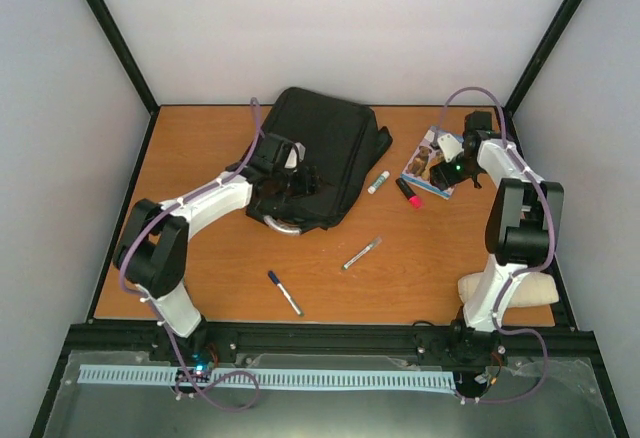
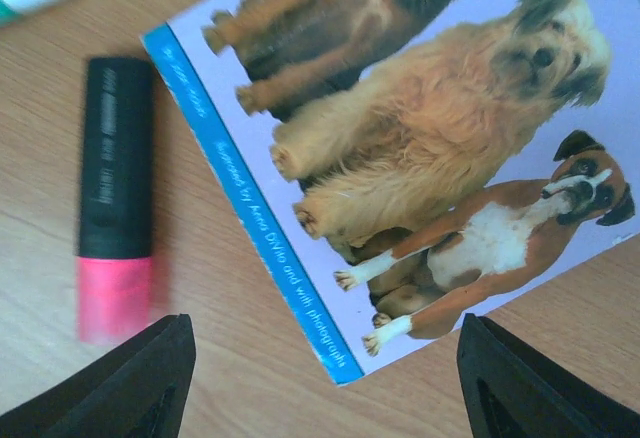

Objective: Pack the student bag
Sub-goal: Place the book in the student bag, then move the book to the center of the board.

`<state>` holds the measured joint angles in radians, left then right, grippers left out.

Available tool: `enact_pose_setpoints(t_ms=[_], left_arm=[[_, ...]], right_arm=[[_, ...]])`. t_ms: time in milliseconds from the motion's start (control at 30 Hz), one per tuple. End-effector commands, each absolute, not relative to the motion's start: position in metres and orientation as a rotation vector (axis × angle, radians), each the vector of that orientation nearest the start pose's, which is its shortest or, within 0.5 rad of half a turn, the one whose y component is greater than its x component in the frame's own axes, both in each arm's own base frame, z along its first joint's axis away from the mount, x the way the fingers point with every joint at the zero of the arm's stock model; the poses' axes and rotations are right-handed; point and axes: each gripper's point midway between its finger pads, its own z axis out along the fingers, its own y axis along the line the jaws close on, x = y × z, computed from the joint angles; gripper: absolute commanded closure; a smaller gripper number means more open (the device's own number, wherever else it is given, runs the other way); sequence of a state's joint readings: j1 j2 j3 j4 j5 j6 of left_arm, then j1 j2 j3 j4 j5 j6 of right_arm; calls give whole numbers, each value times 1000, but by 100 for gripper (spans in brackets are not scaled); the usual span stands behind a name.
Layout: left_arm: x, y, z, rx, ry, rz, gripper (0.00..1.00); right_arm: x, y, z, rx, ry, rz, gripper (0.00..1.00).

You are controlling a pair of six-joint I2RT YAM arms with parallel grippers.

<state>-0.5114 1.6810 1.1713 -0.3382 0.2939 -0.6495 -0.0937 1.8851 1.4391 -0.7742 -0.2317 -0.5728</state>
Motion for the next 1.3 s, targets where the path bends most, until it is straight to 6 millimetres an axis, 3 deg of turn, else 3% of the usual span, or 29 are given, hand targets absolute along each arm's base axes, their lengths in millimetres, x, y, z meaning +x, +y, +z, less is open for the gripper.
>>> enact_pose_setpoints(t_ms=[0, 167, 467, 733, 967, 1133, 1267], left_arm=[[374, -285, 146, 43, 2535, -945, 23], [369, -293, 141, 64, 2548, -950, 23], [361, -309, 144, 139, 2549, -969, 23], [360, -310, 145, 139, 2544, -980, 23], [360, -314, 139, 139, 2550, -991, 23], [359, -316, 136, 135, 2551, -1004, 23], [356, -316, 130, 134, 2561, -1002, 23]], right_arm=[[446, -14, 70, -805, 2652, -4, 25], [451, -6, 50, -967, 2640, -52, 22], [458, 12, 35, -1150, 2575, -98, 22], [453, 13, 14, -1228, 2596, -133, 33], [429, 13, -1, -1375, 2592, -128, 48], [404, 26, -10, -1492, 2579, -34, 61], [384, 37, -10, -1595, 2512, -26, 63]])
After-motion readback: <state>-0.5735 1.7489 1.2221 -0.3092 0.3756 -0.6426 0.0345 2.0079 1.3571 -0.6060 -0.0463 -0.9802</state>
